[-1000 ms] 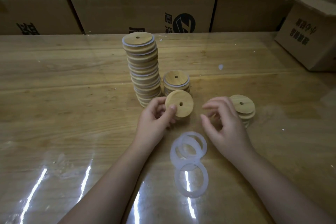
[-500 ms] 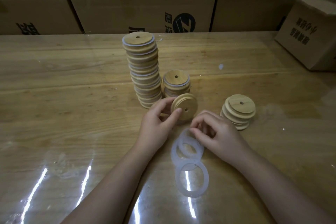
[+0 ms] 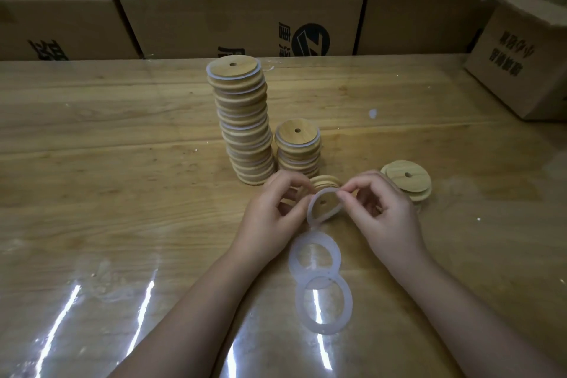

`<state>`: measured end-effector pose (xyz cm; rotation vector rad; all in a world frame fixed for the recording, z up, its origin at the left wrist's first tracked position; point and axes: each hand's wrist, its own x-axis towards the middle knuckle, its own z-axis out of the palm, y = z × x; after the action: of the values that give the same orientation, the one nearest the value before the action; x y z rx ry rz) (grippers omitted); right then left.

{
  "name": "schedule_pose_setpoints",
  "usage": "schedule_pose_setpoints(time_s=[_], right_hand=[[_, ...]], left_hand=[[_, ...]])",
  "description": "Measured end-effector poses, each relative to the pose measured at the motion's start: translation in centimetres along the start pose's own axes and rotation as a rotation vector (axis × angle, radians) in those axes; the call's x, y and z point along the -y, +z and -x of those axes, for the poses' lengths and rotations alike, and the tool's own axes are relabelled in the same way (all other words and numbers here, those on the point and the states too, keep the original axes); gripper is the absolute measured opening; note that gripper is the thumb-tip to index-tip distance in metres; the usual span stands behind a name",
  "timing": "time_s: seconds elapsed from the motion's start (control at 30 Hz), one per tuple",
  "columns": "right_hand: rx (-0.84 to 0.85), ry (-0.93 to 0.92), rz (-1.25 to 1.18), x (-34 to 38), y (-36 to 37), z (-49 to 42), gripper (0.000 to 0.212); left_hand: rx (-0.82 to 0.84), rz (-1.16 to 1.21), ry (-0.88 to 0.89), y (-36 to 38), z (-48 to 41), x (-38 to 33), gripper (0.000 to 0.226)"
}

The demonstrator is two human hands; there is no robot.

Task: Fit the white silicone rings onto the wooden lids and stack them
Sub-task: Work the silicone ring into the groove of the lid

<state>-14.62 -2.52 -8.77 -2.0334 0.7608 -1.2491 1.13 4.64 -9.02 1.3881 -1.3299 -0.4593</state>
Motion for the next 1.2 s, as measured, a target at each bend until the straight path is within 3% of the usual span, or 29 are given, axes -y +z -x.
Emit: schedule_pose_setpoints(time_s=[0.23, 0.4, 0.6, 1.2], right_hand=[[-0.004, -0.080, 0.058, -0.37, 0.20, -0.08, 0.010], [-0.020, -0.086, 0.061, -0.59, 0.23, -0.02, 0.010], [-0.019, -0.075, 0.034, -0.47, 0.24, -0.02, 0.006], [-0.050, 0.003, -0.026, -0.25, 0.17, 0.04, 0.002]], left_hand=[[0.022, -0.020, 0.148, 0.00, 0.27, -0.35, 0.002], [0.029, -0.027, 0.155, 0.13, 0.41, -0.22, 0.017], [-0.045, -0.012, 0.109, 0.33, 0.23, 0.22, 0.003], [-0.061, -0.061, 0.103, 0.25, 0.14, 0.32, 0.011]])
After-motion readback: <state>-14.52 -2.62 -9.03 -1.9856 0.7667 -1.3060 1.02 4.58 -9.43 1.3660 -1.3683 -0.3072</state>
